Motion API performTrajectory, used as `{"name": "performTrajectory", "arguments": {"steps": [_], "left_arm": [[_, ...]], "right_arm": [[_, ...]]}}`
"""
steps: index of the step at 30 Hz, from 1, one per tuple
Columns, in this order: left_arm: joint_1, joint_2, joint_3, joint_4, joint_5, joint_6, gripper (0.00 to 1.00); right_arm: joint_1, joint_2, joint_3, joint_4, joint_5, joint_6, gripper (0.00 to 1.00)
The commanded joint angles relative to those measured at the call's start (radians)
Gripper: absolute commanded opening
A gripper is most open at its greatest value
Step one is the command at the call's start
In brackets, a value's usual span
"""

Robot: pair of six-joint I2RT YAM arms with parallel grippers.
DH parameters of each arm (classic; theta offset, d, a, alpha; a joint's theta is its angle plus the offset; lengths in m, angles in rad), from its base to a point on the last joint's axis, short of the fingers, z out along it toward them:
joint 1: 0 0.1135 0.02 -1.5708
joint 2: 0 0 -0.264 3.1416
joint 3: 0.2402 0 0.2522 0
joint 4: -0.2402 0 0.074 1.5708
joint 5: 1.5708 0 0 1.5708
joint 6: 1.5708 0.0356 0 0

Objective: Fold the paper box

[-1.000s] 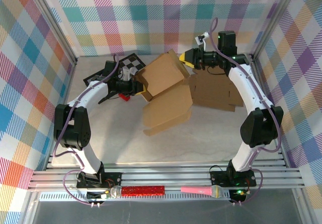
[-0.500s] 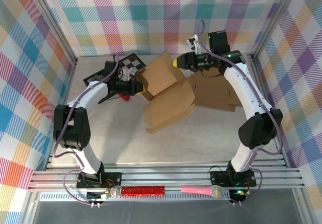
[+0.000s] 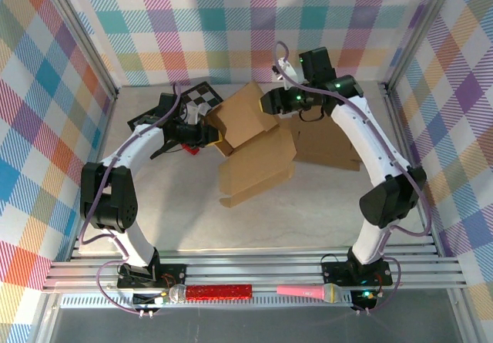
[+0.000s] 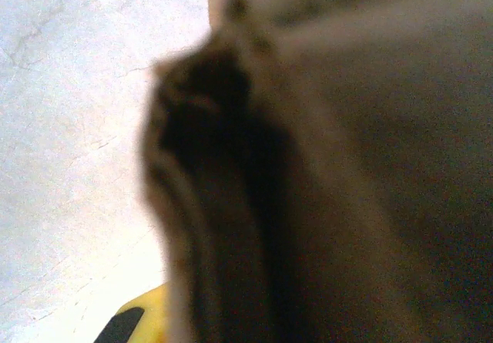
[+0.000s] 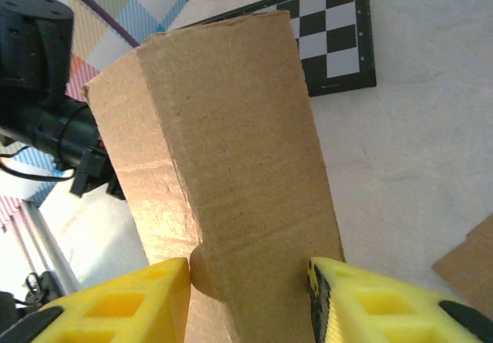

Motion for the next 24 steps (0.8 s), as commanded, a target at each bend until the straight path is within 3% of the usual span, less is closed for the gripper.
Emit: {"name": "performTrajectory", "arguments": {"steps": [1, 9, 15, 18, 24], "left_arm": [[0.004, -0.039, 0.013, -0.027, 0.026, 0.027, 0.00], [0.001, -0.040, 0.023, -0.046, 0.016, 0.038, 0.00], [-0.001, -0.034, 0.032, -0.055, 0.011, 0.043, 0.00], [-0.001, -0.031, 0.036, -0.060, 0.003, 0.043, 0.00], [-0.012, -0.021, 0.064, -0.084, -0.025, 0.036, 0.00]], "right_arm": [[0.033, 0.033, 0.041, -0.037, 0.126, -0.052, 0.46], [0.108, 0.076, 0.094, -0.058, 0.378, -0.089, 0.49], [0.161, 0.118, 0.139, -0.080, 0.608, -0.111, 0.43], [0.197, 0.140, 0.153, -0.085, 0.744, -0.112, 0.33], [0.275, 0.196, 0.181, -0.092, 1.066, -0.115, 0.00]]}}
